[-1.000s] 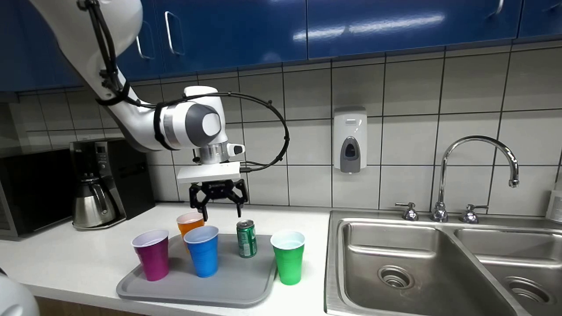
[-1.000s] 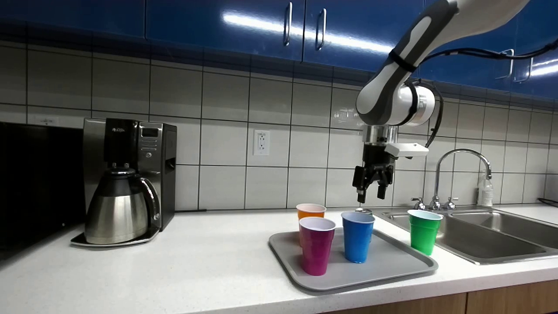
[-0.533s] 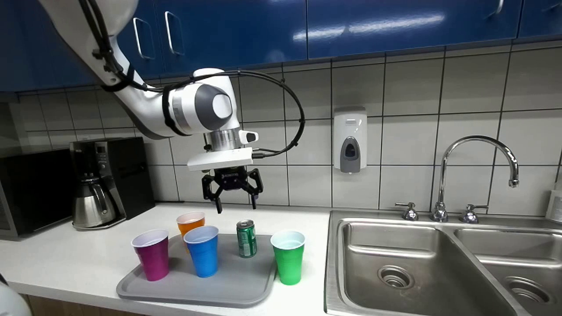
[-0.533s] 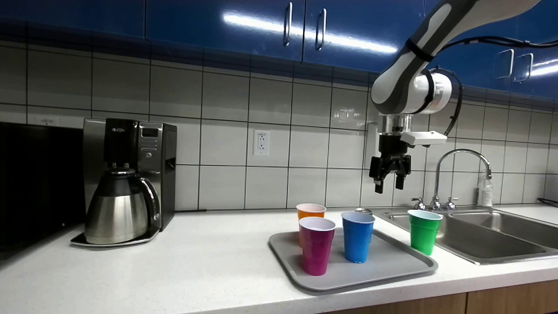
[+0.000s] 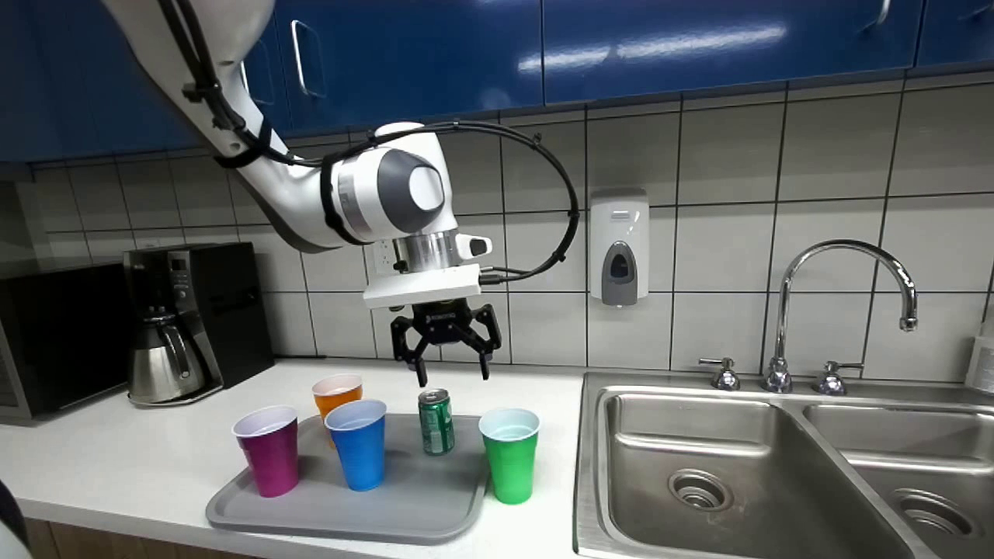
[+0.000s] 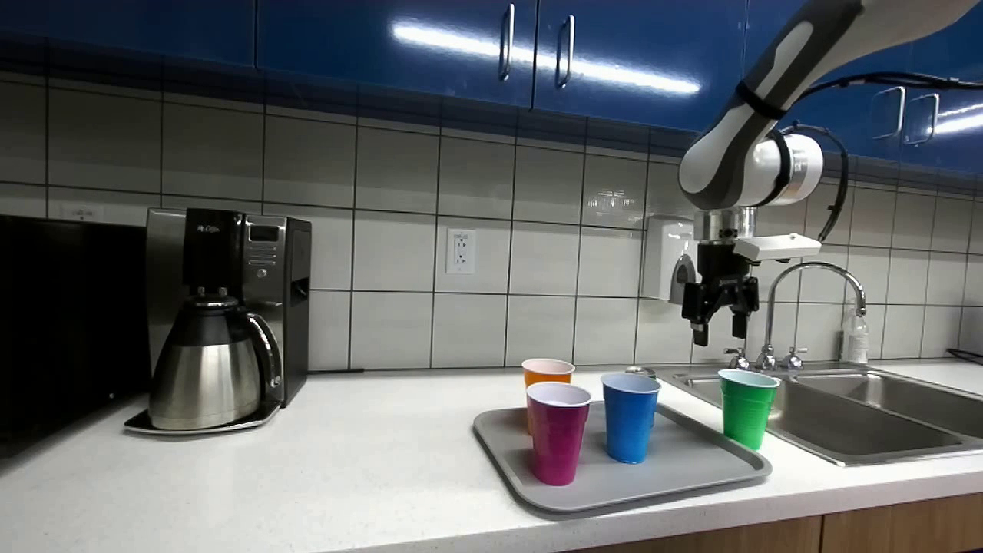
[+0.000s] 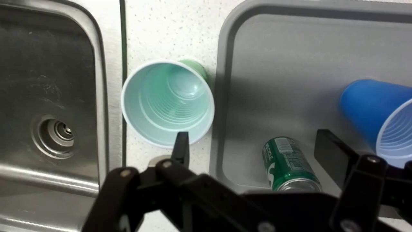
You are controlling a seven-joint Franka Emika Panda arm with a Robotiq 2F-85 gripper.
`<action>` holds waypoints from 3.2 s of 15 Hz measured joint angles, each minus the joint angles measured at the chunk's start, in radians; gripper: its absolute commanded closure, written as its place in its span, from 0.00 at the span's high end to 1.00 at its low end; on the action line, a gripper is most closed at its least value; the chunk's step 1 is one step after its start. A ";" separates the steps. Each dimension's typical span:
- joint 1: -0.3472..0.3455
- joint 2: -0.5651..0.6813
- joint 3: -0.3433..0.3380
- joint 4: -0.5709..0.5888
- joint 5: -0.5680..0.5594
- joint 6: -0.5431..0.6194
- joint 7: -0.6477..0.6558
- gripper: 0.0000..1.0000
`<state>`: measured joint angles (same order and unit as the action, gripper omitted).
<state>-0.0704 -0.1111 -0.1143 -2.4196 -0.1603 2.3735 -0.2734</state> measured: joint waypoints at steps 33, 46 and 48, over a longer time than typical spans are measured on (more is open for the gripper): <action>0.016 0.289 0.004 0.123 -0.030 0.000 0.136 1.00; 0.007 0.294 -0.022 0.131 -0.030 -0.004 0.138 1.00; 0.007 0.294 -0.025 0.132 -0.030 -0.004 0.138 1.00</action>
<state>-0.0632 0.1831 -0.1388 -2.2879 -0.1907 2.3694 -0.1351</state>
